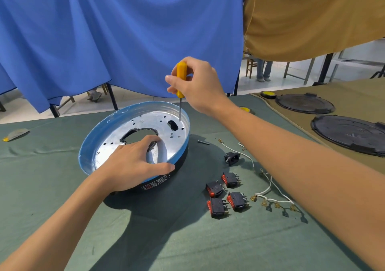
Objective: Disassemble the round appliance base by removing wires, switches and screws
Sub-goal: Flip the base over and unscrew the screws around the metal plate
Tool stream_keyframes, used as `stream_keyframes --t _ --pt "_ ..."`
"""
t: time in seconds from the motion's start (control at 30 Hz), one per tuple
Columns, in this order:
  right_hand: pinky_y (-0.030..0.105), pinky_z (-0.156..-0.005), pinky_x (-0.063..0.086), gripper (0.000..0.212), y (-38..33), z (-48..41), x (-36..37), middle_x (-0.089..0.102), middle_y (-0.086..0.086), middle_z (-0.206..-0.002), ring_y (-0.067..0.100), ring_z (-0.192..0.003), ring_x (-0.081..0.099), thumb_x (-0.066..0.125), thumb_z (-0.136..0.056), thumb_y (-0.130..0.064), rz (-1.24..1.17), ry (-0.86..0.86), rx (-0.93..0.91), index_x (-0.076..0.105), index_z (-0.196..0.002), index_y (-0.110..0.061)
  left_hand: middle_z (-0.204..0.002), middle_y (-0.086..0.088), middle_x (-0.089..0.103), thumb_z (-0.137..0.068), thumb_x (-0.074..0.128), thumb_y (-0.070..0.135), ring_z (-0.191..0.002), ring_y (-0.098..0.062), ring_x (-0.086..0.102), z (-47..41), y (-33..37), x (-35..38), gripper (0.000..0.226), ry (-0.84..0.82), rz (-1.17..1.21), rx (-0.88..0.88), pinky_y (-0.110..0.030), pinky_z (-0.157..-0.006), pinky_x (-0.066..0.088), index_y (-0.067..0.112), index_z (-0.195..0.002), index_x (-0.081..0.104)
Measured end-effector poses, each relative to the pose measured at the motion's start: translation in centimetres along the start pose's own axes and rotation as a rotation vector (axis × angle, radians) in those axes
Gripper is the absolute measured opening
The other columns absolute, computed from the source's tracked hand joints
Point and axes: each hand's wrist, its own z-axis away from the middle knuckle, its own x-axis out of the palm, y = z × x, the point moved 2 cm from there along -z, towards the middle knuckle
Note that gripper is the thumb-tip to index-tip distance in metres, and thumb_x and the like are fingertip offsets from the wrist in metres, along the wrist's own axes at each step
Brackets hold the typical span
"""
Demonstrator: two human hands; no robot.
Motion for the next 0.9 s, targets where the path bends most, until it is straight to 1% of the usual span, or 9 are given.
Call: stream_keyframes --t 0.1,0.33,0.47,0.5,0.57,0.67,0.8,0.87,0.9 --pt "0.034 -0.071 0.058 0.022 0.2 0.5 0.4 0.069 0.014 -0.082 0.01 -0.067 0.071 0.068 -0.089 -0.019 0.079 -0.065 -0.017 0.061 -0.087 0.002 -0.092 0.018 0.057 -0.055 0.044 0.088 -0.089 -0.007 0.055 -0.1 -0.1 0.1 0.087 -0.019 -0.013 -0.013 -0.038 -0.081 0.048 0.045 -0.129 0.032" --pt "0.039 -0.076 0.057 0.024 1.3 0.8 0.7 0.068 0.016 -0.085 0.016 -0.072 0.071 0.069 -0.089 -0.021 0.111 -0.096 0.011 0.061 -0.088 0.002 -0.093 0.02 0.056 -0.055 0.042 0.09 -0.087 -0.006 0.055 -0.4 -0.1 0.2 0.087 -0.027 -0.028 -0.027 -0.038 -0.081 0.05 0.046 -0.129 0.03" --pt "0.038 -0.084 0.051 0.025 2.3 1.3 1.4 0.068 0.009 -0.078 0.016 -0.073 0.068 0.07 -0.087 -0.025 0.168 -0.151 0.015 0.061 -0.086 -0.001 -0.085 0.017 0.056 -0.056 0.041 0.089 -0.078 -0.006 0.055 -0.2 0.0 0.3 0.086 0.002 -0.038 -0.01 -0.033 -0.07 0.046 0.044 -0.128 0.031" --pt "0.036 -0.083 0.048 0.027 2.6 1.5 1.6 0.066 0.007 -0.076 0.018 -0.075 0.065 0.07 -0.087 -0.027 0.198 -0.17 0.014 0.06 -0.084 -0.002 -0.083 0.016 0.056 -0.056 0.041 0.089 -0.077 -0.006 0.054 -0.2 0.0 0.3 0.086 0.008 -0.039 -0.005 -0.032 -0.068 0.044 0.044 -0.128 0.031" --pt "0.029 -0.073 0.039 0.032 3.2 1.6 2.1 0.06 0.006 -0.076 0.02 -0.075 0.055 0.07 -0.086 -0.032 0.293 -0.216 0.011 0.057 -0.077 -0.004 -0.081 0.015 0.056 -0.056 0.04 0.088 -0.076 -0.006 0.054 -0.2 -0.1 0.3 0.086 0.014 -0.045 -0.004 -0.032 -0.067 0.043 0.043 -0.128 0.032" --pt "0.023 -0.058 0.031 0.039 4.0 1.6 2.5 0.044 -0.003 -0.071 0.013 -0.068 0.043 0.072 -0.084 -0.038 0.475 -0.277 0.014 0.048 -0.067 -0.013 -0.081 0.015 0.056 -0.056 0.041 0.088 -0.076 -0.007 0.055 -0.3 -0.1 0.4 0.085 0.0 -0.049 -0.013 -0.031 -0.065 0.043 0.044 -0.128 0.032" --pt "0.031 -0.056 0.035 0.044 4.8 1.4 2.3 0.048 -0.002 -0.064 0.019 -0.07 0.05 0.069 -0.082 -0.05 0.636 -0.347 0.067 0.043 -0.064 -0.02 -0.087 0.019 0.056 -0.054 0.042 0.089 -0.08 -0.005 0.055 -0.6 0.0 0.4 0.086 -0.041 -0.039 -0.03 -0.033 -0.074 0.049 0.046 -0.127 0.031" --pt "0.035 -0.06 0.041 0.042 4.6 1.3 2.1 0.049 0.0 -0.066 0.021 -0.074 0.051 0.068 -0.084 -0.048 0.618 -0.372 0.062 0.043 -0.064 -0.019 -0.089 0.021 0.055 -0.053 0.042 0.089 -0.082 -0.004 0.054 -0.6 0.1 0.4 0.086 -0.051 -0.03 -0.034 -0.033 -0.075 0.049 0.047 -0.127 0.031" --pt "0.037 -0.064 0.045 0.043 4.2 1.3 2.0 0.049 0.001 -0.065 0.021 -0.072 0.049 0.067 -0.085 -0.044 0.589 -0.345 0.044 0.042 -0.063 -0.017 -0.088 0.02 0.055 -0.053 0.042 0.089 -0.082 -0.003 0.054 -0.6 0.1 0.3 0.086 -0.047 -0.027 -0.036 -0.033 -0.076 0.048 0.047 -0.127 0.032"
